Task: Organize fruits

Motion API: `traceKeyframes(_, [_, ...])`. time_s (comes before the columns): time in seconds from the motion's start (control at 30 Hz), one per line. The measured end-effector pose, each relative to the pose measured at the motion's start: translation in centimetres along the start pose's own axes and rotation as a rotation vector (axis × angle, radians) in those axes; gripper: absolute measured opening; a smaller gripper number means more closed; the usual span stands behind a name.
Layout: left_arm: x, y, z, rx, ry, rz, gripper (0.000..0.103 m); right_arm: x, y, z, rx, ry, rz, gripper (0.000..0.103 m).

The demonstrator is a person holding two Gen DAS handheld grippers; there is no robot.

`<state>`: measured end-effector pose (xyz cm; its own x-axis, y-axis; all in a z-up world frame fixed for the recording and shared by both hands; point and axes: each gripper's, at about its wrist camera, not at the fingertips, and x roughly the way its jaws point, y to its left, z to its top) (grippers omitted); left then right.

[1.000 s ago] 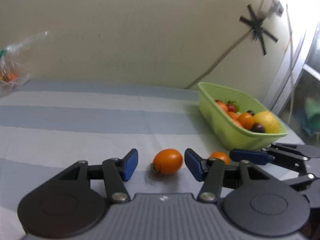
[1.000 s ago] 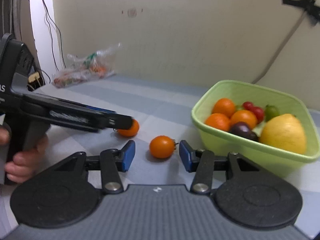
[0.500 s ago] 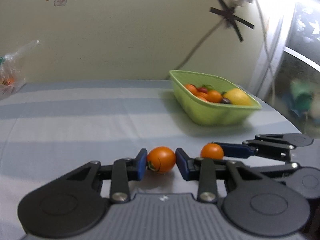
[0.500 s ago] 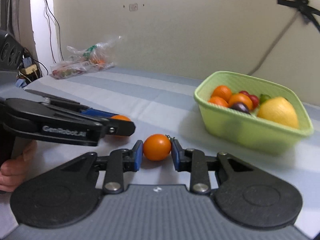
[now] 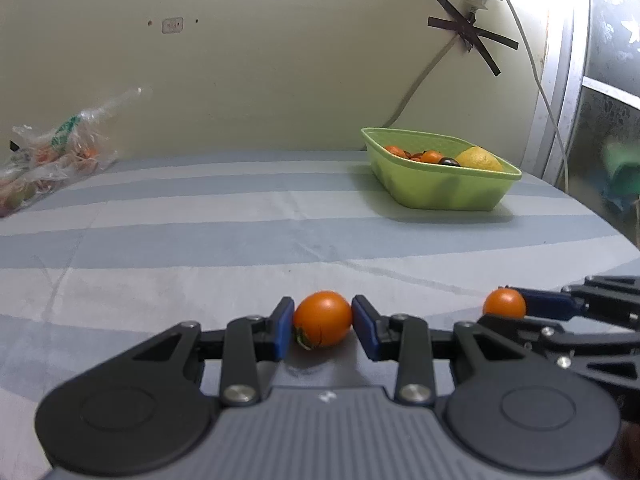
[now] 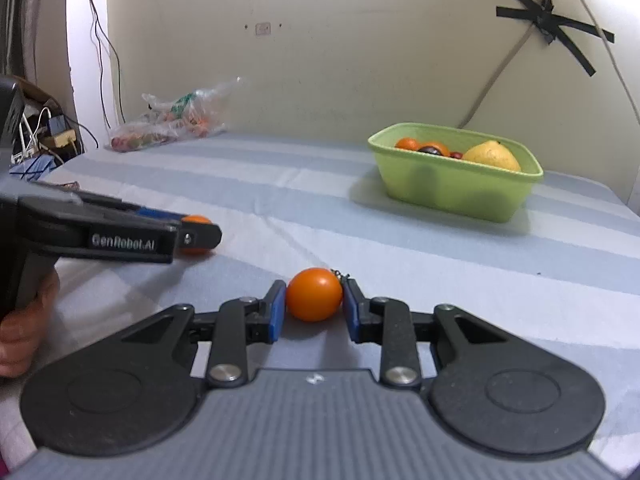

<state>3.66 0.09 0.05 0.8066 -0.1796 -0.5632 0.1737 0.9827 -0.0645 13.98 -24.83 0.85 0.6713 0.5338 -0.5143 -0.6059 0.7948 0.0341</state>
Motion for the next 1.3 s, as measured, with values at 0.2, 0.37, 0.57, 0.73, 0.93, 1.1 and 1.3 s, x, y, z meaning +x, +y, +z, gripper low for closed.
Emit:
traceKeyframes(0.2, [0.1,-0.5,-0.4,0.013,-0.001,0.014,0.037,0.0,-0.4,-0.3,0.022,0.012,0.01,0.035])
traceKeyframes(0.37, [0.1,-0.7,-0.5,0.022,-0.004,0.021,0.037,-0.3,-0.1,-0.5,0.0,0.014,0.004,0.04])
traceKeyframes(0.57, [0.1,-0.7,-0.5,0.028,-0.001,0.029,0.039,-0.4,0.2,-0.7,-0.014,0.014,-0.005,0.04])
traceKeyframes(0.73, [0.0,-0.7,-0.6,0.024,-0.005,0.038,0.041,-0.6,0.6,-0.8,-0.018,0.005,-0.036,0.046])
traceKeyframes(0.93, [0.0,-0.6,-0.6,0.014,-0.007,0.042,0.045,-0.5,0.4,-0.8,-0.019,0.01,-0.04,0.047])
traceKeyframes(1.1, [0.0,-0.6,-0.6,0.006,-0.007,0.044,0.048,-0.5,0.5,-0.8,-0.024,0.015,-0.042,0.048])
traceKeyframes(1.3, [0.0,-0.6,-0.6,0.005,-0.006,0.044,0.049,-0.4,0.5,-0.8,-0.027,0.015,-0.043,0.049])
